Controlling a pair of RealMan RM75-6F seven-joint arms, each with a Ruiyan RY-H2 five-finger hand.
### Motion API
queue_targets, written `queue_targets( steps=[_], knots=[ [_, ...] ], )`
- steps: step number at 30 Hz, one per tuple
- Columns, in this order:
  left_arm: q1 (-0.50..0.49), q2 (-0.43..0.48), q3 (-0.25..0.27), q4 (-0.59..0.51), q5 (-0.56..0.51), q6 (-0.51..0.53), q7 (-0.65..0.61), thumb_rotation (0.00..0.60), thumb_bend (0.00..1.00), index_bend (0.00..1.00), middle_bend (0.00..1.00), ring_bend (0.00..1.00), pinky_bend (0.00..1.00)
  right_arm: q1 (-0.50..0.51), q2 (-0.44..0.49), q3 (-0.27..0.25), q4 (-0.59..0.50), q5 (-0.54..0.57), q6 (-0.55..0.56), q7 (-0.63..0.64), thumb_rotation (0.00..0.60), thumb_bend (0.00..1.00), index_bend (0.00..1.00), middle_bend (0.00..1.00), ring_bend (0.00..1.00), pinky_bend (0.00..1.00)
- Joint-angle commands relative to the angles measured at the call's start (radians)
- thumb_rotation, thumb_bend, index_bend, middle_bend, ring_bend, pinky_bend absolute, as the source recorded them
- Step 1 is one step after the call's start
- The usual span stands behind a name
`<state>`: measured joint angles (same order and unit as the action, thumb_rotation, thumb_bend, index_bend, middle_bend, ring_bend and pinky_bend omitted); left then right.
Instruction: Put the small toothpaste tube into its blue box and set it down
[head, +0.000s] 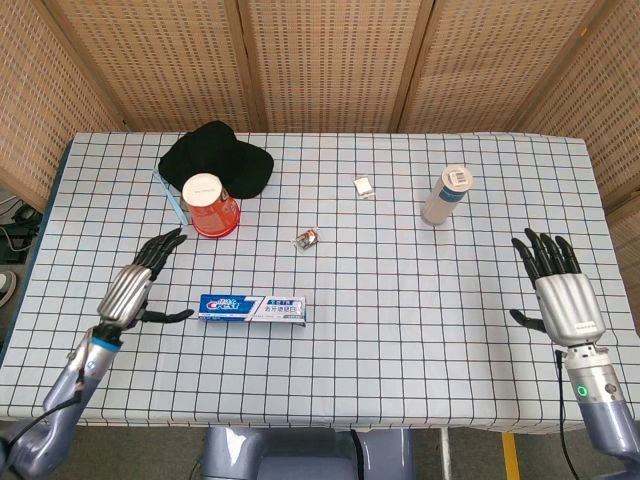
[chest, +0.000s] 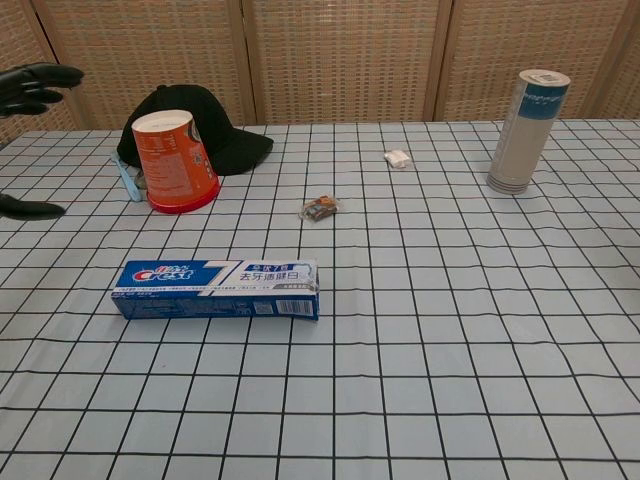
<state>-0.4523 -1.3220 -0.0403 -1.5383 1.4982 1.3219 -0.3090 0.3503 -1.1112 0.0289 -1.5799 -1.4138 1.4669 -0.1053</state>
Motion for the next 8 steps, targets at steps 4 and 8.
queue_targets(
  steps=[4,8],
  knots=[
    [0.211,0.161,0.071,-0.219,-0.118,0.172,0.303,0.6,0.0,0.0,0.0,0.0,0.0,-0.117,-0.041,-0.053,0.16,-0.125,0.139,0.107,0.6,0.0,0.06,0.0,0.0,0.0],
    [0.246,0.156,0.072,-0.197,-0.099,0.206,0.305,0.6,0.0,0.0,0.0,0.0,0.0,-0.147,-0.065,-0.053,0.219,-0.135,0.159,0.134,0.6,0.0,0.06,0.0,0.0,0.0]
  ],
)
